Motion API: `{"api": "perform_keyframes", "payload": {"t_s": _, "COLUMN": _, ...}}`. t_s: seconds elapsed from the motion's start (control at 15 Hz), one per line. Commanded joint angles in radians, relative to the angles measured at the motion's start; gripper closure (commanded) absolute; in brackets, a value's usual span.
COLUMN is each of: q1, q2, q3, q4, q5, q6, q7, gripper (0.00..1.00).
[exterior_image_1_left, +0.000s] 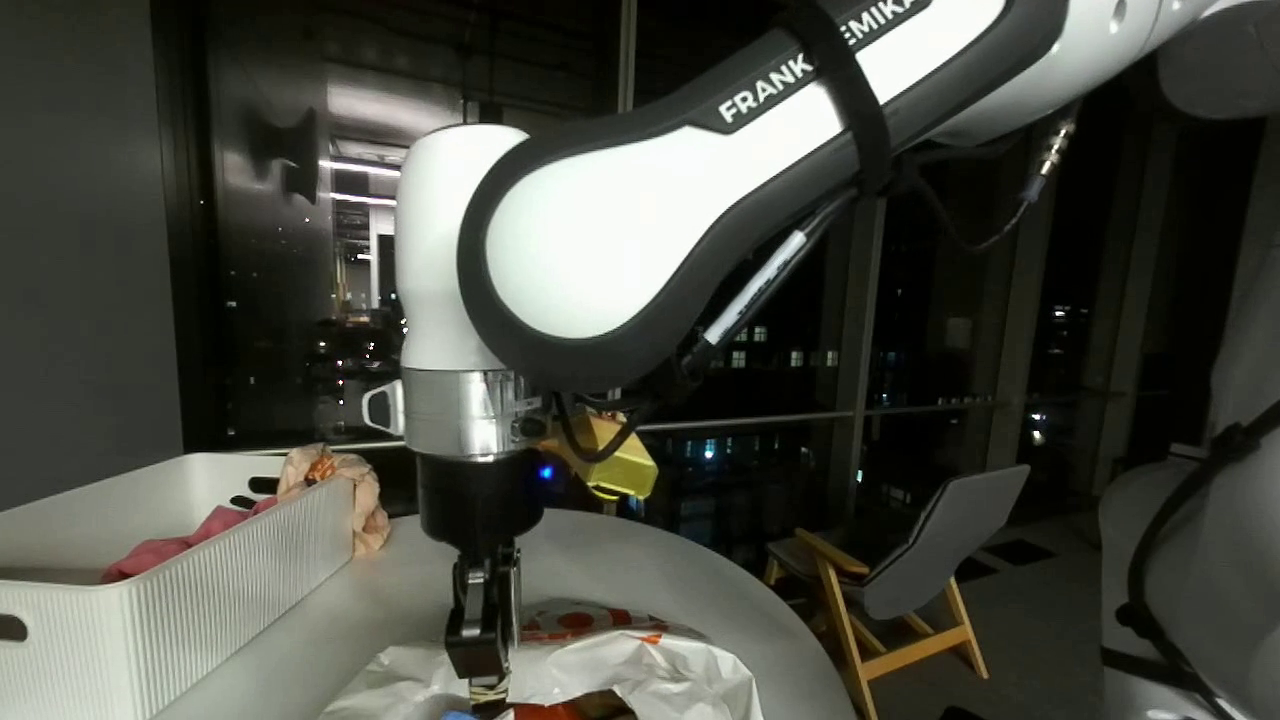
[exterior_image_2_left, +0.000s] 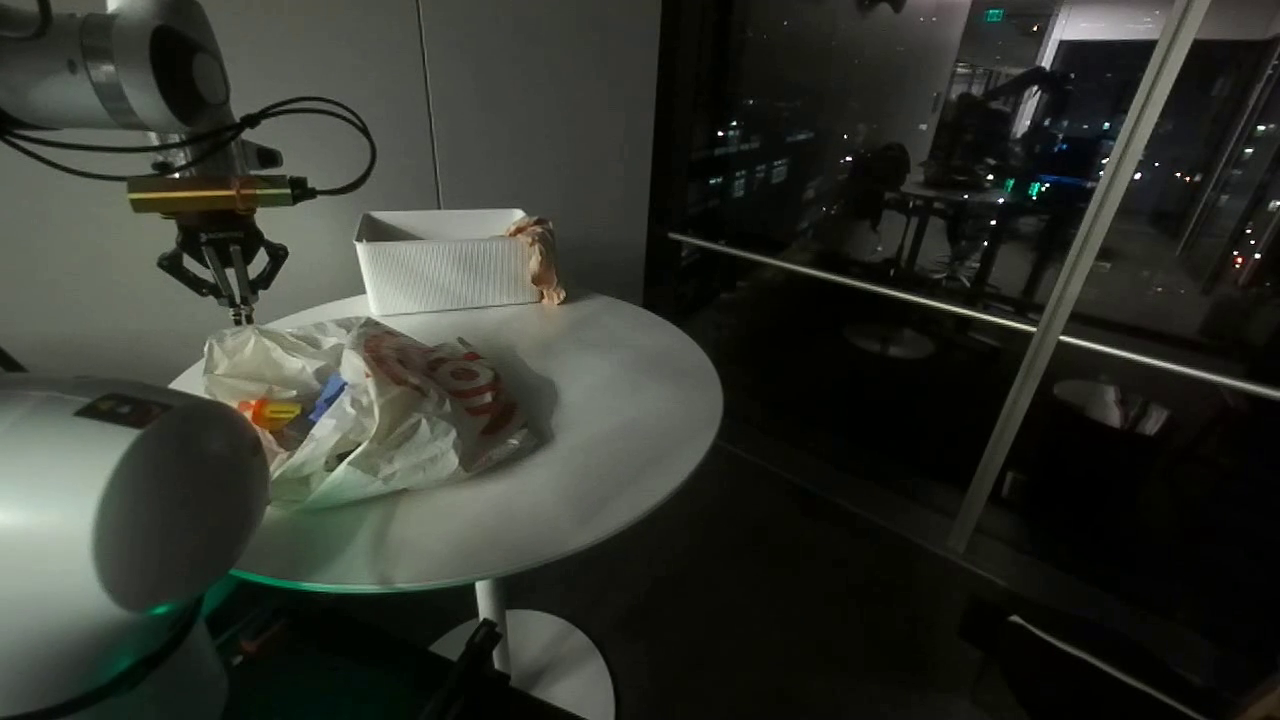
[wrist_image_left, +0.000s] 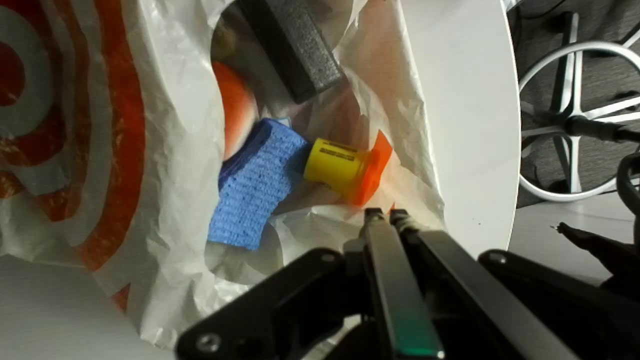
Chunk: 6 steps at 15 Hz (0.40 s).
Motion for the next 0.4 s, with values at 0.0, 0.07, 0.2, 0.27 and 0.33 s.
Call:
{"api": "perform_keyframes", "payload": {"t_s": 0.0, "q1": 0.004, "q2": 0.017, "q3": -0.036, "q4": 0.016, "q5": 0.028, "q6": -0.073, "q7": 0.023, "gripper": 0.61}}
{"api": "perform_keyframes", "payload": {"t_s": 0.07, "q1": 0.002, "q2": 0.018, "q3": -0.041, "q4": 0.012, "q5": 0.031, "q6": -0.083, "q7": 0.030, "gripper": 0.53}}
{"api": "perform_keyframes", "payload": {"t_s": 0.2, "q1": -0.004, "q2": 0.025, "q3": -0.055, "q4": 0.006, "q5": 0.055, "q6": -0.101, "q7": 0.060, "gripper": 0.39}}
{"api": "perform_keyframes", "payload": {"t_s": 0.27, "q1": -0.002, "q2": 0.031, "q3": -0.062, "q4": 0.001, "q5": 0.077, "q6": -0.108, "q7": 0.062, "gripper": 0.30}}
{"api": "perform_keyframes", "payload": {"t_s": 0.33, "q1": -0.004, "q2": 0.041, "q3": -0.065, "q4": -0.001, "q5": 0.075, "q6": -0.106, "q7": 0.065, "gripper": 0.23}}
